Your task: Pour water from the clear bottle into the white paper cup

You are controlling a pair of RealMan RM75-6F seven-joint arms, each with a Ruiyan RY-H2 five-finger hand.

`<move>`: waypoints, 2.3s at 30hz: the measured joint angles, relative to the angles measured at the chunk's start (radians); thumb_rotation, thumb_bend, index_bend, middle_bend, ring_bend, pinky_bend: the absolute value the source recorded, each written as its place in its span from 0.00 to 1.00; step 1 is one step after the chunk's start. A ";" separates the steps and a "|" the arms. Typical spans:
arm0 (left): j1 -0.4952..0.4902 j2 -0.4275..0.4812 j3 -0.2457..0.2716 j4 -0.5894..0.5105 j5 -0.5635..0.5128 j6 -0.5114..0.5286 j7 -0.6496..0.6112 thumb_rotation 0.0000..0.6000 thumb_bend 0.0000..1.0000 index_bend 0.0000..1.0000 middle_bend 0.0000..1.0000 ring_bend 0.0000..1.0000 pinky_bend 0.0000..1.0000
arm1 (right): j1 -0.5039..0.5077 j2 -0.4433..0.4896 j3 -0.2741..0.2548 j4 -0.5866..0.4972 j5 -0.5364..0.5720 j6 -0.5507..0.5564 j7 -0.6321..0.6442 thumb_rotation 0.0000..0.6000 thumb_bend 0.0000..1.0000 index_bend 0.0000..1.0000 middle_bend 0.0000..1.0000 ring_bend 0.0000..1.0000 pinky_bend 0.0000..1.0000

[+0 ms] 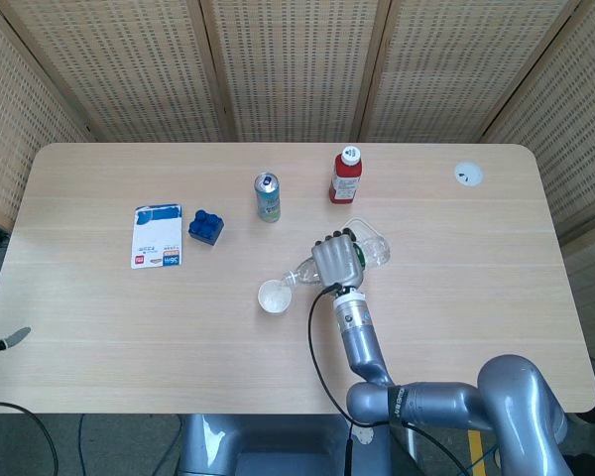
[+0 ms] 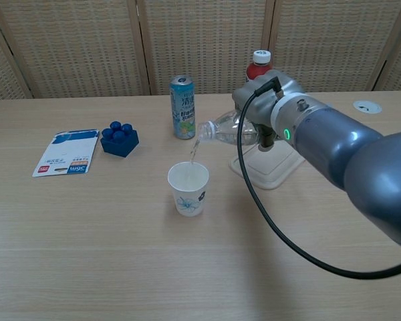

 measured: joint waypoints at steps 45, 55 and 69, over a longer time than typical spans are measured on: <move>0.007 -0.003 0.011 -0.012 0.024 0.015 0.014 1.00 0.11 0.00 0.00 0.00 0.00 | -0.304 0.239 0.062 -0.066 -0.383 -0.395 1.207 1.00 0.75 0.55 0.60 0.59 0.72; 0.003 -0.005 0.014 -0.019 0.024 0.006 0.033 1.00 0.11 0.00 0.00 0.00 0.00 | -0.392 0.202 0.035 0.112 -0.661 -0.384 1.694 1.00 0.75 0.55 0.61 0.58 0.72; 0.001 -0.009 0.015 -0.025 0.021 0.004 0.049 1.00 0.11 0.00 0.00 0.00 0.00 | -0.433 0.099 -0.007 0.351 -0.796 -0.304 1.994 1.00 0.75 0.55 0.62 0.59 0.72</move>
